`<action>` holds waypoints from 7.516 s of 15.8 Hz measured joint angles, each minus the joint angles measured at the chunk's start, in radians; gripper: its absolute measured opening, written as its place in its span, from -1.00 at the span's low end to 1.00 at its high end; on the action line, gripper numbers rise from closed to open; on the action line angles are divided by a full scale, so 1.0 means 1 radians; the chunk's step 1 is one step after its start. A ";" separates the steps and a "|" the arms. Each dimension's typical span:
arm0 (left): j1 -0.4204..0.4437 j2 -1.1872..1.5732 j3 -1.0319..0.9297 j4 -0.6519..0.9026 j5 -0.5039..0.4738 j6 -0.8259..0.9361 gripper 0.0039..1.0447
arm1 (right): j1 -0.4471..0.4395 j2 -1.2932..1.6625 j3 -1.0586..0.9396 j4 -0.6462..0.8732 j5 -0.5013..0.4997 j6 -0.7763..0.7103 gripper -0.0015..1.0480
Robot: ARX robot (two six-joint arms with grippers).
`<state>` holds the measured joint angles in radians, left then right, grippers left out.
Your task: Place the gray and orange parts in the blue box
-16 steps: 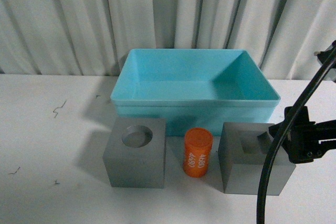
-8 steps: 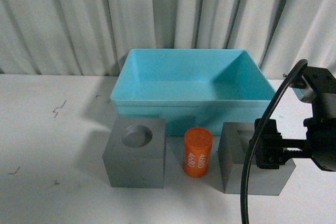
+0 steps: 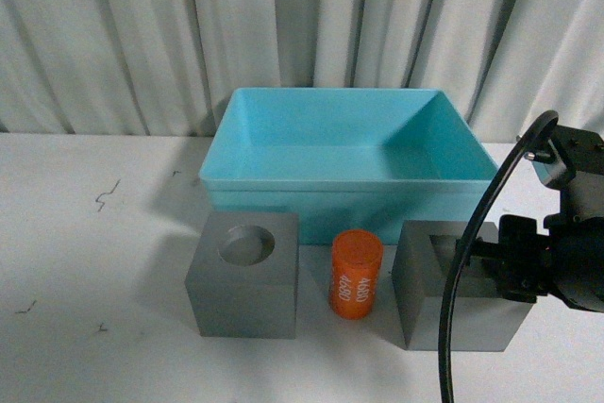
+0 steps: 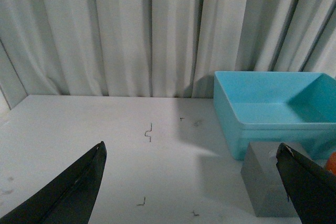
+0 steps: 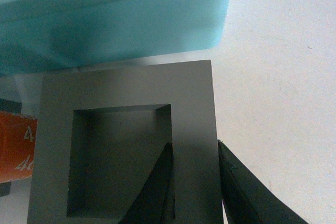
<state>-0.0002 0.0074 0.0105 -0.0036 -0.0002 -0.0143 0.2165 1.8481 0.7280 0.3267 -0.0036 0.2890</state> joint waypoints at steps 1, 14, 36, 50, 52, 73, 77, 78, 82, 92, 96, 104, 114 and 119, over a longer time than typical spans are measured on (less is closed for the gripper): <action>0.000 0.000 0.000 0.000 -0.001 0.000 0.88 | -0.003 0.000 0.000 0.003 0.003 0.008 -0.62; 0.000 0.000 0.000 0.000 0.000 0.000 0.88 | -0.108 -0.151 0.380 -0.066 -0.170 -0.153 -0.64; 0.000 0.000 0.000 0.000 0.000 0.000 0.88 | -0.062 -0.427 0.169 -0.123 0.076 0.005 0.87; 0.001 0.000 0.000 0.000 0.000 0.000 0.88 | -0.217 -1.162 -0.634 0.263 0.003 -0.282 -0.96; 0.001 0.000 0.000 0.000 0.000 0.000 0.88 | -0.217 -1.229 -0.660 0.219 0.003 -0.282 -0.96; 0.001 0.000 0.000 0.000 -0.001 0.000 0.88 | -0.217 -1.830 -0.716 -0.333 0.004 -0.283 -0.96; 0.001 0.000 0.000 0.000 0.000 0.000 0.88 | -0.217 -1.844 -0.716 -0.332 0.003 -0.283 -0.88; 0.001 0.000 0.000 0.000 0.000 0.000 0.88 | -0.217 -1.844 -0.716 -0.331 0.003 -0.283 -0.64; -0.004 0.016 0.019 -0.070 -0.005 -0.021 0.88 | -0.217 -1.844 -0.716 -0.331 0.003 -0.283 0.30; -0.293 1.477 0.628 0.270 0.013 -0.196 0.88 | -0.217 -1.844 -0.716 -0.331 0.003 -0.283 0.87; -0.304 1.666 0.698 0.325 0.022 -0.126 0.88 | -0.217 -1.844 -0.716 -0.331 0.004 -0.283 0.87; -0.344 1.815 0.763 0.363 0.026 -0.081 0.88 | -0.217 -1.844 -0.716 -0.330 0.003 -0.283 0.87; -0.327 1.905 0.799 0.367 0.033 -0.037 0.75 | -0.217 -1.844 -0.716 -0.331 0.004 -0.283 0.87; -0.331 1.905 0.797 0.362 0.057 -0.030 -0.50 | -0.217 -1.844 -0.716 -0.331 0.004 -0.283 0.87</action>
<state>-0.3309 1.9125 0.8078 0.3588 0.0566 -0.0441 -0.0002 0.0040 0.0120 -0.0040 0.0002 0.0059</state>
